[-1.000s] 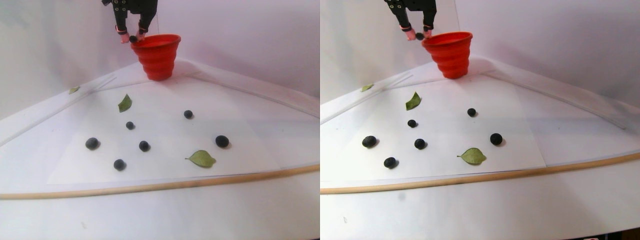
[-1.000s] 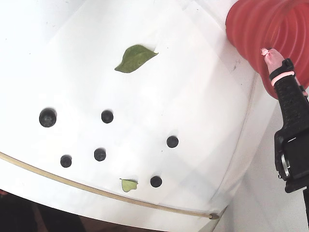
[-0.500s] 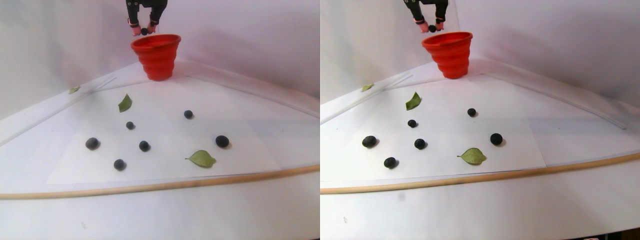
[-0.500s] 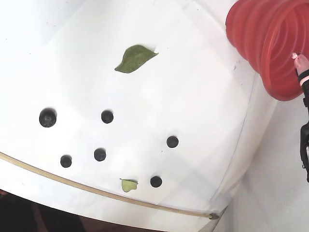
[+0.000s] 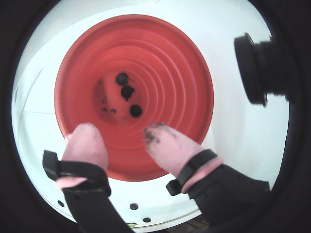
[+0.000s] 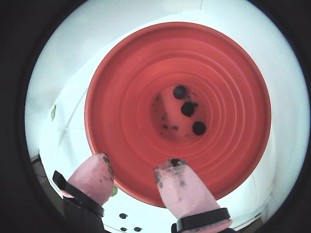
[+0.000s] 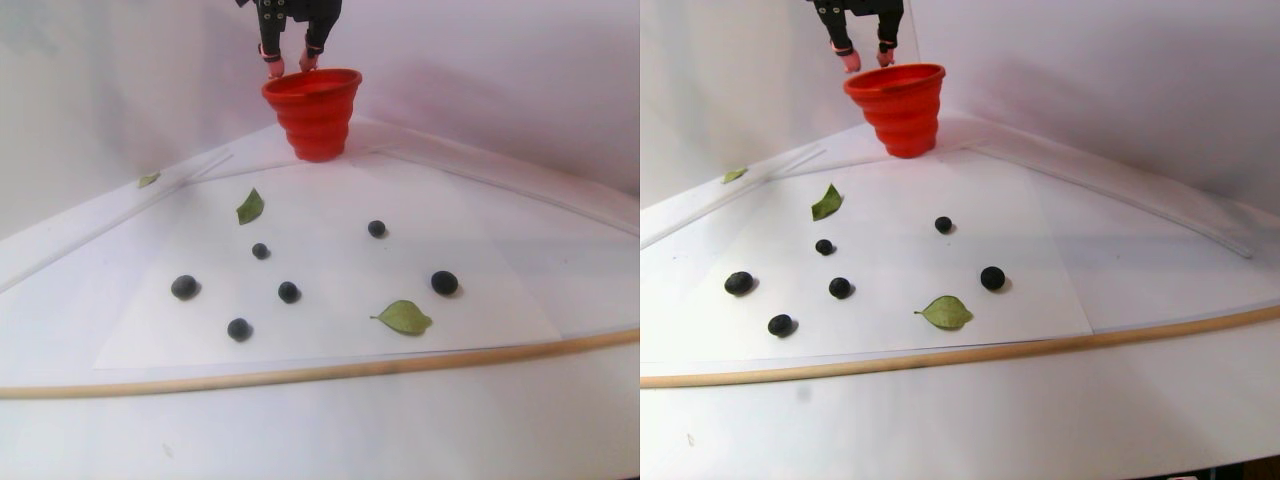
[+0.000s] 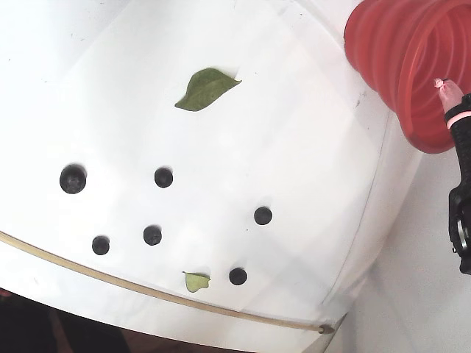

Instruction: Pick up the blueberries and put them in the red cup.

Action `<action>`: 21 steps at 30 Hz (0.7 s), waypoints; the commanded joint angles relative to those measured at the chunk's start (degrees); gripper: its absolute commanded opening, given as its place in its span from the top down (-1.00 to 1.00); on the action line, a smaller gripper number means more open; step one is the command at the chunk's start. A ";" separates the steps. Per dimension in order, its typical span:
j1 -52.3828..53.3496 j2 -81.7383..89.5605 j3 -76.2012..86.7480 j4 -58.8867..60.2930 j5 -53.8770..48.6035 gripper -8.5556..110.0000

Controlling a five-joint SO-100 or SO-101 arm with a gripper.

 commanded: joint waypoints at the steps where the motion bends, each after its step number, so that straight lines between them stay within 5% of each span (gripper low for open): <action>1: 0.09 4.57 -0.79 0.53 -0.35 0.57; 21: 0.26 17.31 5.71 12.83 -2.81 0.58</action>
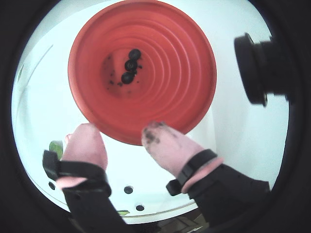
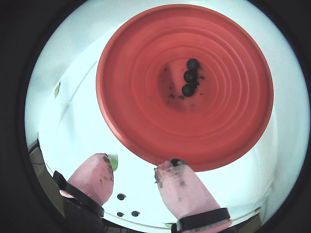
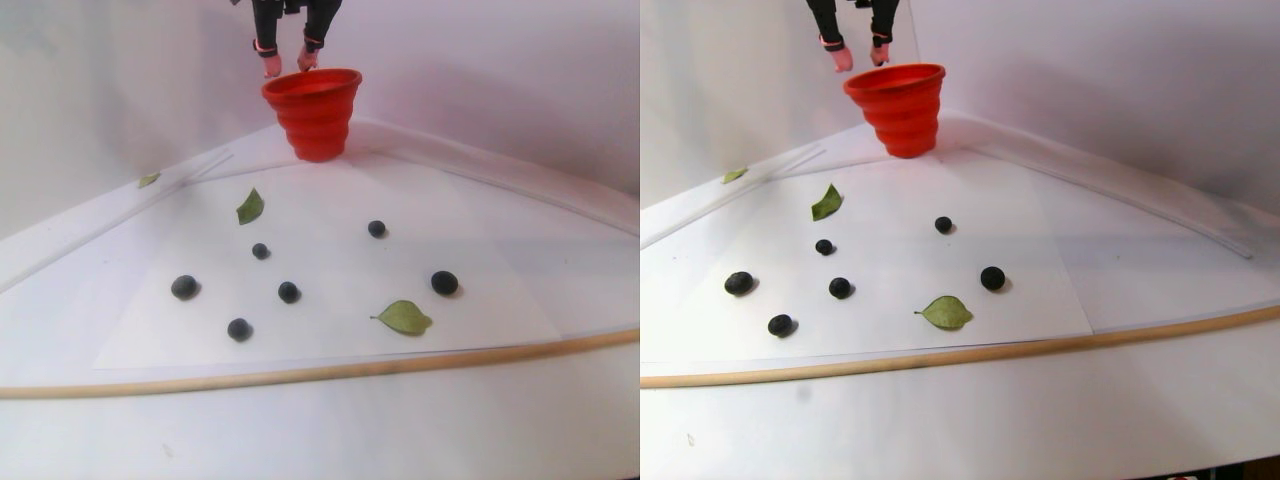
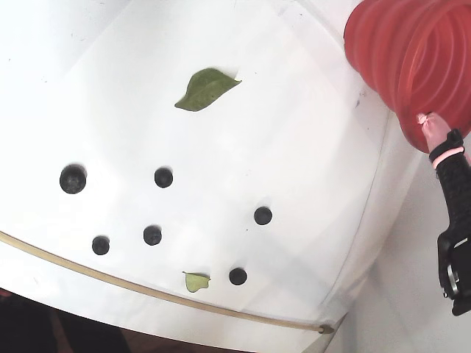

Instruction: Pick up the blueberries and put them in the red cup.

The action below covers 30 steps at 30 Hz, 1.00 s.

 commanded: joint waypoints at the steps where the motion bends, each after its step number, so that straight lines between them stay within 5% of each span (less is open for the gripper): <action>1: 0.44 8.70 0.26 2.55 -0.88 0.58; 30: 8.70 20.92 13.71 15.91 -6.42 0.59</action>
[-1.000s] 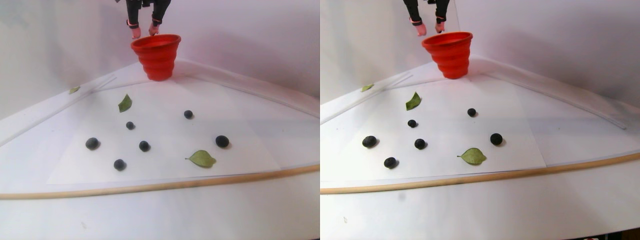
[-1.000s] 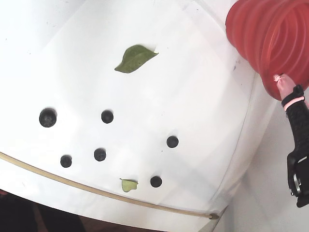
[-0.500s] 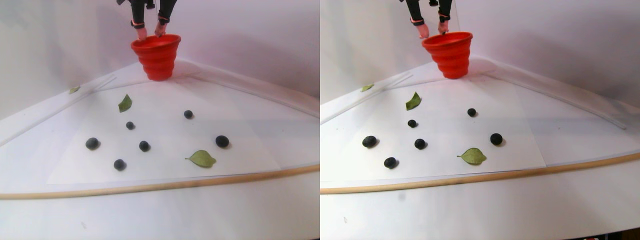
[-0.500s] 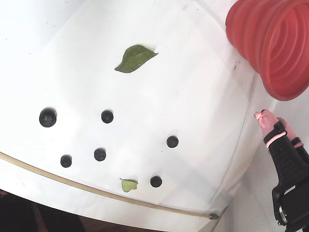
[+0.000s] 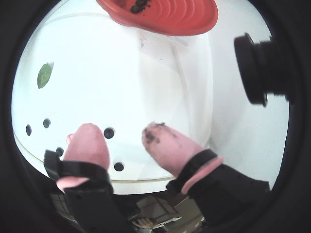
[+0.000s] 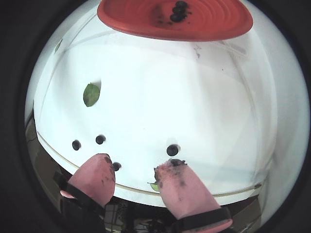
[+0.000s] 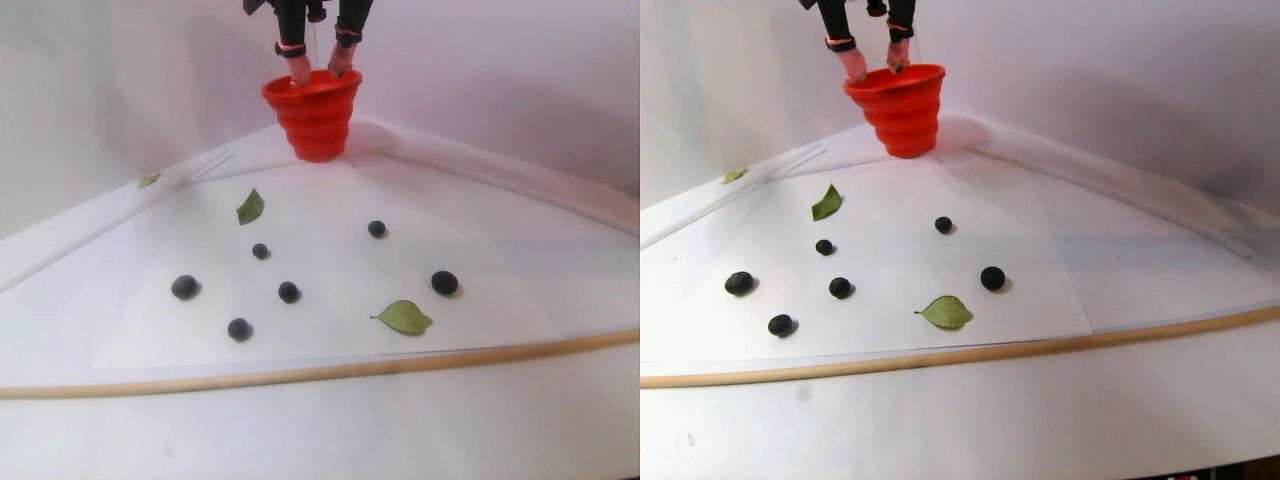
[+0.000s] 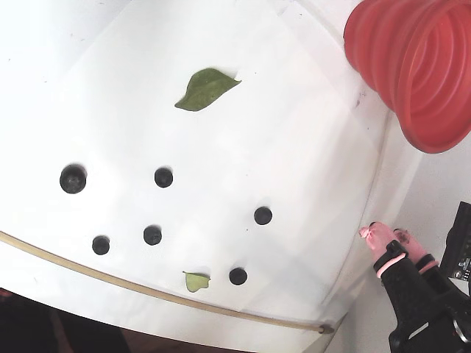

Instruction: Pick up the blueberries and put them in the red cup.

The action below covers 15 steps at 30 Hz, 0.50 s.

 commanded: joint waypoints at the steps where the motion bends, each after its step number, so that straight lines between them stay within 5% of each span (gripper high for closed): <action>1: 1.32 6.15 1.23 0.70 -0.62 0.59; 15: 6.24 4.75 5.98 2.90 -1.23 0.59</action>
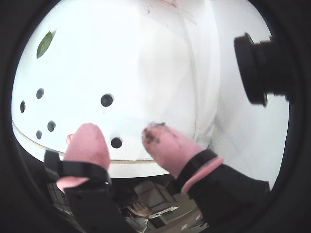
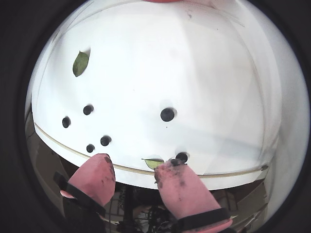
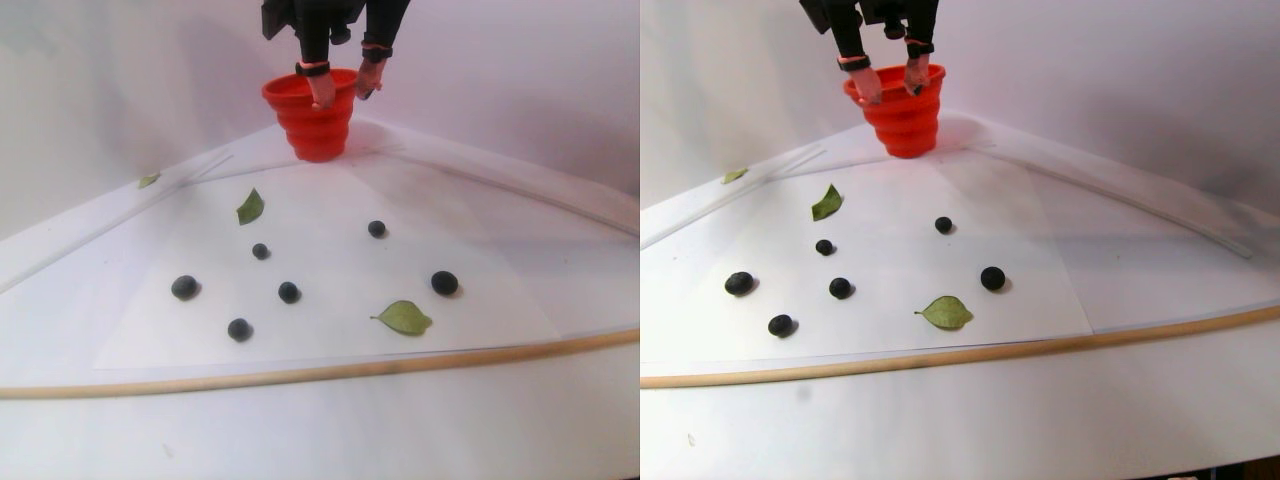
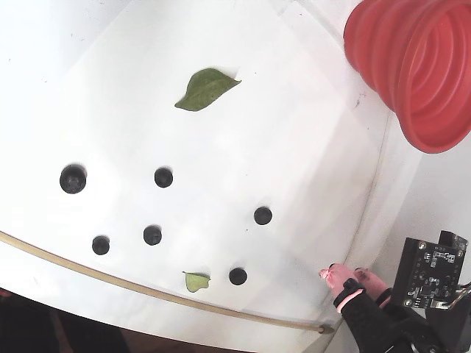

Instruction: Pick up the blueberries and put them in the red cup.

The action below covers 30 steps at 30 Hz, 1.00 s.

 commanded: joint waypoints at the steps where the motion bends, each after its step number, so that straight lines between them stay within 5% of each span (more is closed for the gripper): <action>1: 1.41 2.72 0.35 0.18 -0.62 0.59; 30: 6.15 -13.62 5.45 -12.57 0.26 0.59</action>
